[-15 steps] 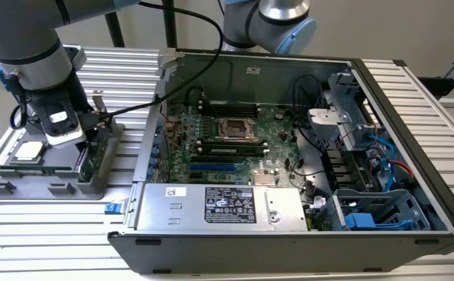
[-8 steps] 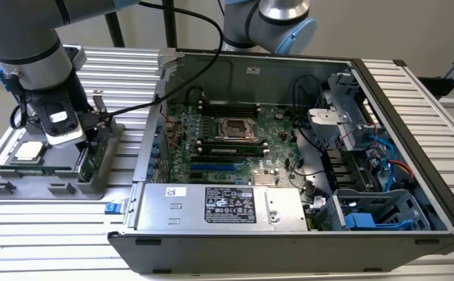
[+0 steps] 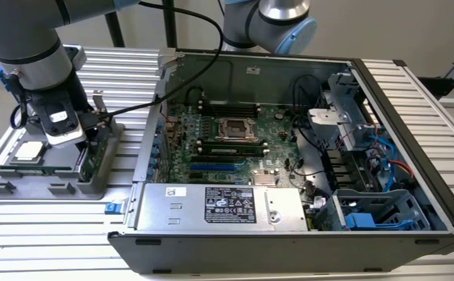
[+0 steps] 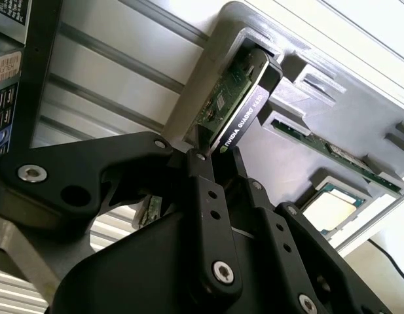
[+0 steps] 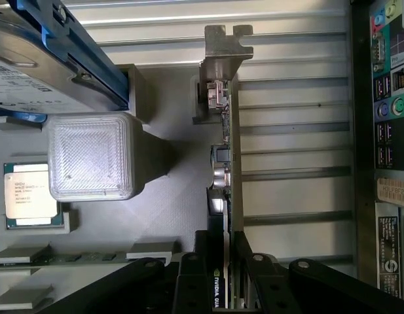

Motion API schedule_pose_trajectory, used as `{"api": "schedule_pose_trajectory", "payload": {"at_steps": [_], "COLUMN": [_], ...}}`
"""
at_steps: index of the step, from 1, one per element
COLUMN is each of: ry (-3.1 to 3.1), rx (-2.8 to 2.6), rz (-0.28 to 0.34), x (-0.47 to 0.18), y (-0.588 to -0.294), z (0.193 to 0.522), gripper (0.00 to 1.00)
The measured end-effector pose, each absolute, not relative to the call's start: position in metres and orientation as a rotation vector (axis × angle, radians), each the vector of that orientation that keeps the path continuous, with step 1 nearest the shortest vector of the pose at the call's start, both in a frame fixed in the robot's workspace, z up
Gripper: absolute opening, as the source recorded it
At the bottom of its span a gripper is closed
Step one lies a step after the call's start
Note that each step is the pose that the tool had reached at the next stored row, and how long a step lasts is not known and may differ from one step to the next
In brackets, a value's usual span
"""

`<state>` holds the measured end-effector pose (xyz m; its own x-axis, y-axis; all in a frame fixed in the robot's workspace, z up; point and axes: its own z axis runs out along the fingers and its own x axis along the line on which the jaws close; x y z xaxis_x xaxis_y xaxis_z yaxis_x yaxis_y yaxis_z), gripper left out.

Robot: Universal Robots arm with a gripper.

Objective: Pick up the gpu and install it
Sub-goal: 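Pick up the gpu and move the gpu toward the slot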

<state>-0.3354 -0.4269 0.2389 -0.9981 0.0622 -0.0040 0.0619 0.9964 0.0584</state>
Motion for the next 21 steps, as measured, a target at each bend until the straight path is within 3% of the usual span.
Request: {"api": "schedule_pose_trajectory", "payload": {"at_steps": [21], "ry": [3.133], "rx": [0.097], "rz": [0.091], "x": [-0.335], "y": [-0.427], "z": [0.251], "gripper": [0.00]}}
